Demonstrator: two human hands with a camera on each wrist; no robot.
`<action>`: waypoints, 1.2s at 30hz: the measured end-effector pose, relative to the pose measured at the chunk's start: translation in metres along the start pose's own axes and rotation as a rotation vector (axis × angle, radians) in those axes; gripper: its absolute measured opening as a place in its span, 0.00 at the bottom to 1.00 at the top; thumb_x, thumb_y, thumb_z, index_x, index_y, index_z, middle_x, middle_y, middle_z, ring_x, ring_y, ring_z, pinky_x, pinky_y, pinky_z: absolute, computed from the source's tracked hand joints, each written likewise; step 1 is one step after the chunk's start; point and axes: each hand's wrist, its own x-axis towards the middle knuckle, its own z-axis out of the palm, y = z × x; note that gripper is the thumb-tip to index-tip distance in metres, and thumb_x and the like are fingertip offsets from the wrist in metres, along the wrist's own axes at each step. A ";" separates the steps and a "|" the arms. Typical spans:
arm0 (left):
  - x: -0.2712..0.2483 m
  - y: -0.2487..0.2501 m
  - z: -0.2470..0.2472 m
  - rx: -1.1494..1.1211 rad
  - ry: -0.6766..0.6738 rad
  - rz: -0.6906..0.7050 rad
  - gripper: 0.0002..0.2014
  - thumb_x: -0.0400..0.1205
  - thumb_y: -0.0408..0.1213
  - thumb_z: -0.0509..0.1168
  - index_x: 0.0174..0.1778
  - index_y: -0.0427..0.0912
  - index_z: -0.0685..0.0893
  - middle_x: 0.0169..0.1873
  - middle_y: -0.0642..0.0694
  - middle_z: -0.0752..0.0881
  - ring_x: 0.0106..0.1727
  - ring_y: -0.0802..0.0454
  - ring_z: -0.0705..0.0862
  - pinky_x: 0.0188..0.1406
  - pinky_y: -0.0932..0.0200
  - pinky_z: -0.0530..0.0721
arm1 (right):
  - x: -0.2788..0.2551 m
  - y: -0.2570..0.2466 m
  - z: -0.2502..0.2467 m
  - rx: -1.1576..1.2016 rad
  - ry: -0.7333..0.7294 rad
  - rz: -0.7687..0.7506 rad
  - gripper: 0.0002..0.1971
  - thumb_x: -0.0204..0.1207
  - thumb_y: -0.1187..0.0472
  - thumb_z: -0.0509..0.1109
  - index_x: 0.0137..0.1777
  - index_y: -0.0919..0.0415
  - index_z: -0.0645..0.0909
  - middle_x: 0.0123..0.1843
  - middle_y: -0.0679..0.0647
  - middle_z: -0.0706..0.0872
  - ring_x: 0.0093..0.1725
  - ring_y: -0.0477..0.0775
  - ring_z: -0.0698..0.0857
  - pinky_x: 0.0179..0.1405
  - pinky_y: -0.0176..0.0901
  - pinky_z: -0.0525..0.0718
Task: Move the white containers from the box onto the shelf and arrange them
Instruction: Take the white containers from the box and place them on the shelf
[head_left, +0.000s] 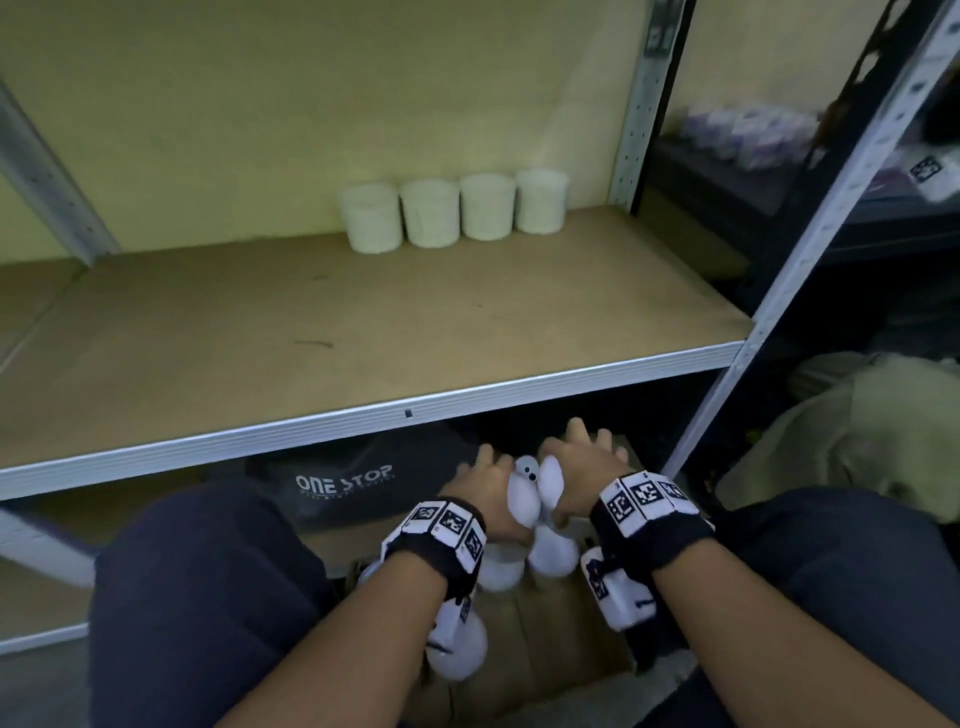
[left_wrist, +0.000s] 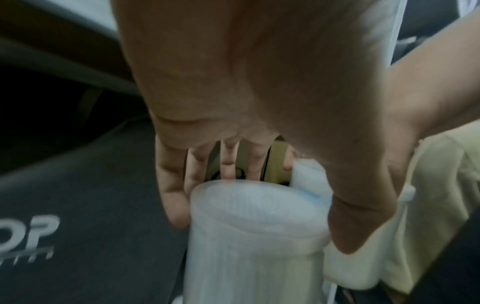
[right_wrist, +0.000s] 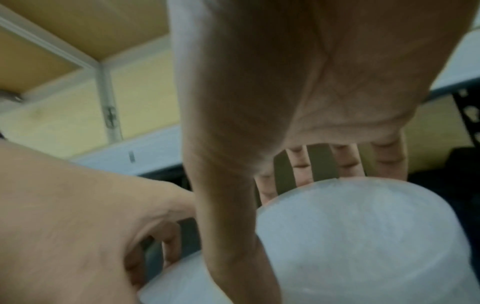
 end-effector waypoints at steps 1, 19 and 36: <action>-0.006 0.000 -0.013 -0.002 0.013 0.003 0.39 0.60 0.59 0.74 0.65 0.49 0.70 0.60 0.45 0.66 0.60 0.37 0.74 0.55 0.43 0.82 | -0.005 -0.003 -0.011 -0.009 0.017 -0.007 0.40 0.57 0.53 0.82 0.70 0.45 0.70 0.71 0.55 0.61 0.70 0.68 0.65 0.67 0.64 0.71; -0.112 -0.011 -0.162 -0.071 0.328 0.057 0.40 0.64 0.54 0.76 0.73 0.54 0.71 0.64 0.51 0.71 0.61 0.49 0.78 0.56 0.58 0.78 | -0.078 -0.048 -0.134 0.254 0.376 -0.251 0.38 0.56 0.49 0.80 0.69 0.42 0.74 0.66 0.48 0.70 0.66 0.62 0.69 0.63 0.52 0.71; -0.095 -0.061 -0.192 -0.173 0.474 -0.157 0.37 0.68 0.52 0.76 0.74 0.52 0.73 0.74 0.46 0.71 0.78 0.45 0.67 0.76 0.48 0.70 | -0.003 -0.094 -0.134 0.396 0.384 -0.369 0.28 0.61 0.49 0.79 0.63 0.47 0.81 0.66 0.51 0.74 0.70 0.59 0.73 0.72 0.55 0.73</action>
